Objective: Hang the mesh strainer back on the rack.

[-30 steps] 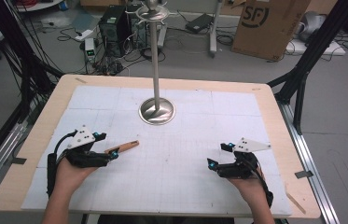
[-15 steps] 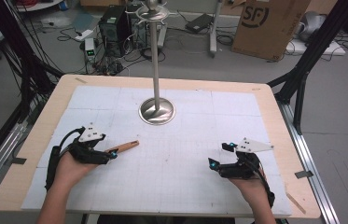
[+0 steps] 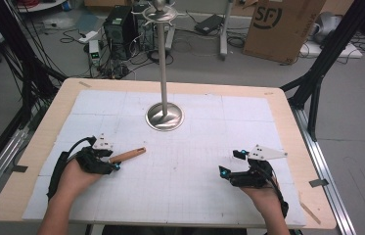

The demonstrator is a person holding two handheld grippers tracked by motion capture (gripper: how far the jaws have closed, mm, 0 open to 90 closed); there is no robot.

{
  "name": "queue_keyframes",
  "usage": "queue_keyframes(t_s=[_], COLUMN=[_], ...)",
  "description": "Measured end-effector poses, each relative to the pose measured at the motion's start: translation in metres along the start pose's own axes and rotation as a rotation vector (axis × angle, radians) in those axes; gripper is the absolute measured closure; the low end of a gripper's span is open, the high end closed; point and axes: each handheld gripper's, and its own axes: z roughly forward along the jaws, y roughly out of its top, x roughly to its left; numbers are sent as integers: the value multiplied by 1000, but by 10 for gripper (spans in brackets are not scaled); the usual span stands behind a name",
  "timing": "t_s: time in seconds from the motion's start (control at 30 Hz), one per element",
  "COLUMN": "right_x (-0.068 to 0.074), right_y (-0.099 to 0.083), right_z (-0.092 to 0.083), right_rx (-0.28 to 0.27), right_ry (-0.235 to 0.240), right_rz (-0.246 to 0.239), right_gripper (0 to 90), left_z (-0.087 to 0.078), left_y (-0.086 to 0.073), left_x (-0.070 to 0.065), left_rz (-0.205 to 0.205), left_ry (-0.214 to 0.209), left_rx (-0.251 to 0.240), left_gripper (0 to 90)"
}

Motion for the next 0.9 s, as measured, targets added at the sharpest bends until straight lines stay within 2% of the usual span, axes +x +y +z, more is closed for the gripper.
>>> queue_keyframes(t_s=[0.1,0.2,0.33,0.47,0.77,0.9], right_x=[0,0,1,1,1,1], right_y=[0,0,0,1,1,1], right_z=[0,0,0,-1,-2,-2], right_rx=[1,0,0,-5,-8,-9], right_ry=[0,-1,1,1,0,1], right_rz=[-1,1,-1,0,1,0], right_gripper=[163,163,163,163,163,163], left_z=[0,0,-1,0,3,5], left_y=[0,1,2,6,14,16], left_x=[0,-2,-5,-10,-9,-6], left_rz=[-9,-4,2,-3,11,-2], left_ry=[-29,-39,-26,-42,-41,-67], left_rx=[4,6,17,30,70,87], left_gripper=[539,607,634,678,650,644])
